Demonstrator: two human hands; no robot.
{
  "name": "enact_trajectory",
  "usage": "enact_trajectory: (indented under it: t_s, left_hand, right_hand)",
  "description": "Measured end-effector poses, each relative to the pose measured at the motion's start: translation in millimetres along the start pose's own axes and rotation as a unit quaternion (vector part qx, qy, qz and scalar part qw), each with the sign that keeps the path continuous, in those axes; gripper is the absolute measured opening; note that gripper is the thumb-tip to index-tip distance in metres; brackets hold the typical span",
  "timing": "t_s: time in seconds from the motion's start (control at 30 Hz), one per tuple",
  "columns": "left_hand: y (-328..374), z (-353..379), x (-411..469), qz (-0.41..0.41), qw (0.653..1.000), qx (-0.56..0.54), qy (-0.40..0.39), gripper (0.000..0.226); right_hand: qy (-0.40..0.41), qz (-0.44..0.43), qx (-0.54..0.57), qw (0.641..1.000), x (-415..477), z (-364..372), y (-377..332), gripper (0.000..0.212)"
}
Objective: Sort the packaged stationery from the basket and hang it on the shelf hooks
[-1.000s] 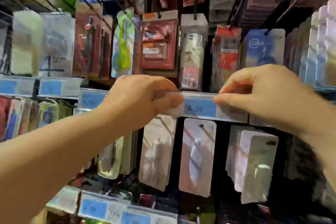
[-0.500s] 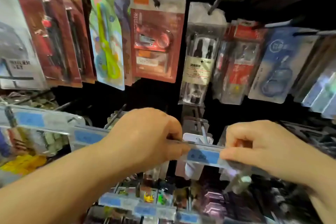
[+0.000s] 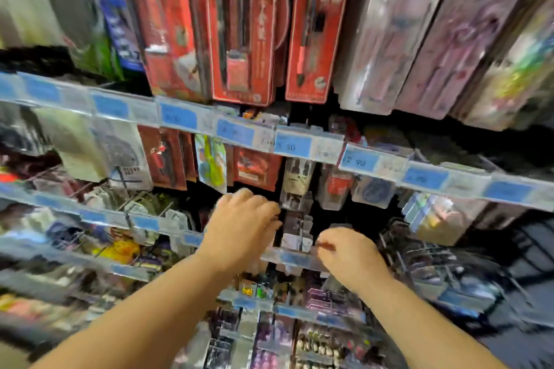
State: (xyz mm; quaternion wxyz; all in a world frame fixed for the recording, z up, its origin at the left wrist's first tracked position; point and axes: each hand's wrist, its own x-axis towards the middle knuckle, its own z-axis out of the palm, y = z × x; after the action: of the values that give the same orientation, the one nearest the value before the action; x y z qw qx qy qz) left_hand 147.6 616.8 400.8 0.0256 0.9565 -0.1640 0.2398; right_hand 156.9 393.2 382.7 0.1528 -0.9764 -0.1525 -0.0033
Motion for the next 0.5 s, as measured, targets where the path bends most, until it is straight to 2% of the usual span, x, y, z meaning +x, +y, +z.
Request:
enact_trajectory:
  t_s: [0.07,0.13,0.23,0.3,0.33,0.4,0.5]
  left_hand:
    - [-5.5,-33.5,14.3,-0.009,0.989,-0.007,0.144,0.028]
    - [-11.3,-59.4,27.5,-0.020,0.971,-0.012,0.238,0.032]
    - [-15.5,-79.6,39.8,-0.049,0.968,-0.007,0.245,0.039]
    - [-17.1,-84.8,42.2,-0.064,0.977,0.027,0.200,0.041]
    - [-17.6,-86.1,42.2,-0.071,0.982,0.039,0.173,0.041]
    - [-20.7,-96.1,47.8,-0.081,0.986,0.057,0.138,0.039]
    - [-21.8,-109.5,53.6,-0.086,0.988,0.051,0.114,0.034]
  right_hand:
    - [0.159,-0.063,0.026,0.985,-14.3,-27.2,-16.8,0.015]
    - [0.315,-0.119,0.034,0.941,-24.5,-55.7,-33.2,0.009]
    - [0.411,-0.139,0.013,0.901,-26.6,-92.9,-42.5,0.018]
    - [0.434,-0.120,-0.004,0.893,-23.9,-111.0,-40.5,0.025]
    - [0.421,-0.097,-0.012,0.902,-23.2,-117.4,-38.5,0.025]
    - [0.356,-0.047,-0.023,0.933,-19.9,-130.4,-34.1,0.027]
    - [0.261,-0.024,-0.006,0.965,-21.6,-145.4,-28.0,0.029]
